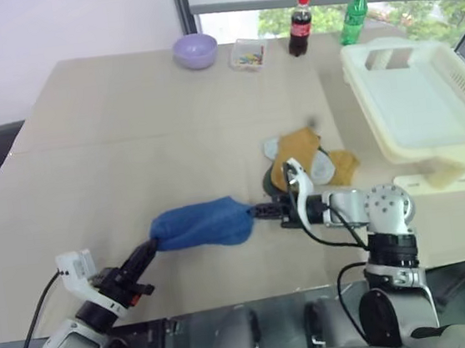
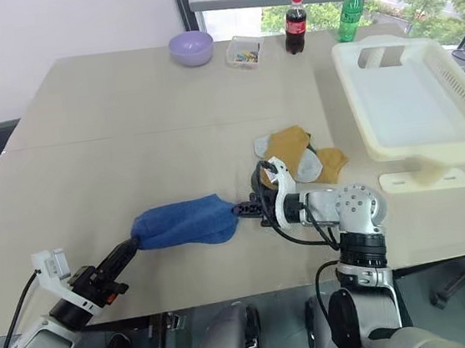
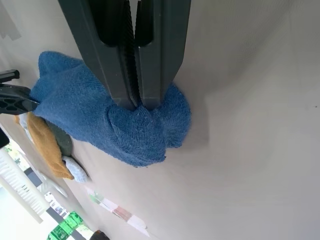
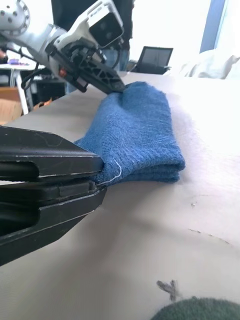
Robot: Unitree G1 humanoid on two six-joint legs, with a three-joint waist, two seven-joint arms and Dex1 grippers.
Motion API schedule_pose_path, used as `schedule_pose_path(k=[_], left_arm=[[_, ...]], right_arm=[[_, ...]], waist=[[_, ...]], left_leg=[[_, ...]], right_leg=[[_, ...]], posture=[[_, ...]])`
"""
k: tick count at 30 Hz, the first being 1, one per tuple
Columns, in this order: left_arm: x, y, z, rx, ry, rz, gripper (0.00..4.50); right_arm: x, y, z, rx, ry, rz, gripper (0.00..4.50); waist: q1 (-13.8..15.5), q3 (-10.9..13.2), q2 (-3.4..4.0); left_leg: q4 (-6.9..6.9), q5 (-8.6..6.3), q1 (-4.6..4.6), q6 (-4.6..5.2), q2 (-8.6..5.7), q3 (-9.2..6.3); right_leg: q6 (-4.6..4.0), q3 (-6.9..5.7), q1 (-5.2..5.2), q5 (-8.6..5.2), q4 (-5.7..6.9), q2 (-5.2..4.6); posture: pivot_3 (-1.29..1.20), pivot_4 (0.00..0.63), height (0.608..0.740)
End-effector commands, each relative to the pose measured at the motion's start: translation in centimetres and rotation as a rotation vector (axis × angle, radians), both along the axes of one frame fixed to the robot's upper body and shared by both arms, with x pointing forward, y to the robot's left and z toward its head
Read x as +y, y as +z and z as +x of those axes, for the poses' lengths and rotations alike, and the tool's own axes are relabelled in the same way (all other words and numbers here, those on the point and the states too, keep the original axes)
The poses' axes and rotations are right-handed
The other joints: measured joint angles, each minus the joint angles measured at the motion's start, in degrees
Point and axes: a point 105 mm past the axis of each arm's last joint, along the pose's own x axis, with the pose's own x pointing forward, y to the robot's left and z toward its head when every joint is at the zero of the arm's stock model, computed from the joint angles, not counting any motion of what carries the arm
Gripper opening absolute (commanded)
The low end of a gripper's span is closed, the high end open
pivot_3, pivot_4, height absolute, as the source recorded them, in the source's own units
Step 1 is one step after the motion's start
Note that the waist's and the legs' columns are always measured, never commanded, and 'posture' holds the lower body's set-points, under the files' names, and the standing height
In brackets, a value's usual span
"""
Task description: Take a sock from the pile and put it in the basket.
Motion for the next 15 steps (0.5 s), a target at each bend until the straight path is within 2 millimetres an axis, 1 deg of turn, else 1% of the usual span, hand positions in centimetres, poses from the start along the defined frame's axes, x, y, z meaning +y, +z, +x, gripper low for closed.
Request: schedule_pose_path(k=[1, 5, 6, 8, 9, 11, 15], left_arm=[[0.2, 0.5, 0.2, -0.024, 0.005, 0.018, 0.11], [-0.2, 0.7, 0.6, -0.030, 0.003, 0.012, 0.11], [-0.4, 0.6, 0.7, -0.031, 0.000, 0.008, 0.01], [-0.6, 0.6, 0.7, -0.029, -0.005, 0.005, 0.00], [-0.6, 0.5, 0.7, -0.027, -0.007, 0.006, 0.00], [-0.7, 0.4, 0.7, -0.025, -0.007, 0.006, 0.00], [-0.6, 0.3, 0.8, -0.020, -0.006, 0.006, 0.00]], right_arm=[[3.2, 0.6, -1.4, 0.033, 0.069, 0.059, 0.00], [3.5, 0.4, -2.4, 0.011, 0.121, 0.018, 0.00], [3.6, 0.4, -2.6, 0.002, 0.136, 0.012, 0.32], [3.6, 0.5, -2.9, -0.015, 0.155, -0.004, 0.96], [3.6, 0.5, -3.0, -0.027, 0.166, -0.015, 1.39], [3.7, 0.9, -3.4, -0.069, 0.207, -0.022, 2.34], [3.9, 2.2, -4.2, -0.150, 0.281, -0.003, 4.28]], waist=[[-0.11, 0.01, 0.01], [-0.38, 0.01, 0.01], [-0.47, 0.00, 0.01], [-0.57, 0.00, 0.00], [-0.67, 0.02, 0.02], [-1.11, 0.10, 0.16], [-1.47, 0.11, 0.18]], left_leg=[[-0.02, 0.00, -0.01, 0.00, 0.01, 0.00], [-0.10, 0.00, -0.03, 0.00, 0.06, 0.00], [-0.12, 0.00, -0.03, 0.00, 0.08, -0.01], [-0.14, 0.00, -0.03, 0.00, 0.10, -0.01], [-0.14, 0.00, -0.04, 0.00, 0.10, 0.00], [-0.14, -0.01, -0.02, 0.01, 0.07, 0.08], [-0.14, -0.01, -0.02, 0.02, 0.11, 0.04]], right_leg=[[0.00, 0.02, 0.00, 0.00, -0.01, -0.01], [0.02, 0.09, -0.01, 0.01, -0.02, 0.02], [0.05, 0.09, -0.01, 0.03, -0.02, 0.04], [0.10, 0.08, -0.02, 0.06, -0.02, 0.10], [0.10, 0.08, -0.02, 0.06, -0.02, 0.11], [0.15, 0.08, -0.03, 0.09, -0.02, 0.11], [0.19, 0.03, -0.03, 0.10, -0.02, 0.19]], posture=[[0.00, 0.150, 0.740], [0.00, 0.150, 0.740], [0.00, 0.150, 0.740], [0.00, 0.150, 0.740], [0.00, 0.150, 0.740], [0.00, 0.150, 0.740], [0.00, 0.150, 0.740]])
